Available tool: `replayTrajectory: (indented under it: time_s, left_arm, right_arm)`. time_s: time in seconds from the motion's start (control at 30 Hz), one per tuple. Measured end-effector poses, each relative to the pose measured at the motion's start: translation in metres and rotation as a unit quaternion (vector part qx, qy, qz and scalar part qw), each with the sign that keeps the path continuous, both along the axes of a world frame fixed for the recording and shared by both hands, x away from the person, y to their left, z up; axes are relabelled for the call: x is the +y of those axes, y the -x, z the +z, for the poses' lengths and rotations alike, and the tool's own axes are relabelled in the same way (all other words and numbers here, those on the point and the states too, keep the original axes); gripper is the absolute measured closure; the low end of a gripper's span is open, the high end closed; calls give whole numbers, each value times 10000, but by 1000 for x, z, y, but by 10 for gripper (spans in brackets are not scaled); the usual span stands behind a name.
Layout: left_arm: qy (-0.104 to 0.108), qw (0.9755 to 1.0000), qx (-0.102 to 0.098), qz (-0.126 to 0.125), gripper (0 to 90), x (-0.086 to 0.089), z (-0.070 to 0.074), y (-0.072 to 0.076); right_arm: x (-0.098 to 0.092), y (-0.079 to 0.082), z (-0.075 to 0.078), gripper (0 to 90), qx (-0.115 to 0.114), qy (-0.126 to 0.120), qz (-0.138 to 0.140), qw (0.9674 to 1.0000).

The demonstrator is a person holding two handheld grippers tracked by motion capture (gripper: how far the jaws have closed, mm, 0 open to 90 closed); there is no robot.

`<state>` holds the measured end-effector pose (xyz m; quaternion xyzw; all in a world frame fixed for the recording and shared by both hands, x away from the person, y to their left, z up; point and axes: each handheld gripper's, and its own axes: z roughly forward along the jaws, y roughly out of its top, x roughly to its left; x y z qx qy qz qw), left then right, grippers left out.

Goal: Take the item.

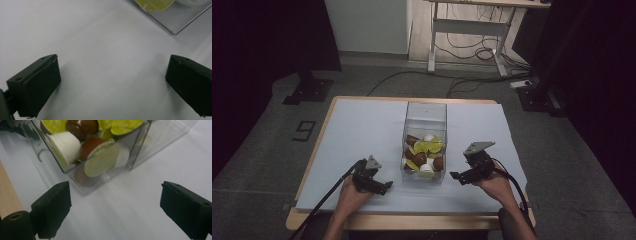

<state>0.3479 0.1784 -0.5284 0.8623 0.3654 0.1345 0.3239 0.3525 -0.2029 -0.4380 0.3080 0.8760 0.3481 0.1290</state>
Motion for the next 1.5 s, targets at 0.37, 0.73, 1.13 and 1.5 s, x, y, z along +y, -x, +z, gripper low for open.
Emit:
replayTrajectory:
  time_s: [0.37,0.73,1.13,1.5]
  left_arm:
    - [0,10000,-2,1,0,0,0,0]
    - [2,10000,0,2,0,0,0,0]
    - [9,10000,8,-5,0,0,0,0]
    - [5,10000,2,2,0,0,0,0]
  right_arm:
    - [20,-7,19,114,-25,-115,257,9996]
    - [38,-16,29,131,95,-337,333,9988]
    - [62,-27,31,174,142,-334,558,9978]
    - [83,-37,28,232,182,-183,682,9973]
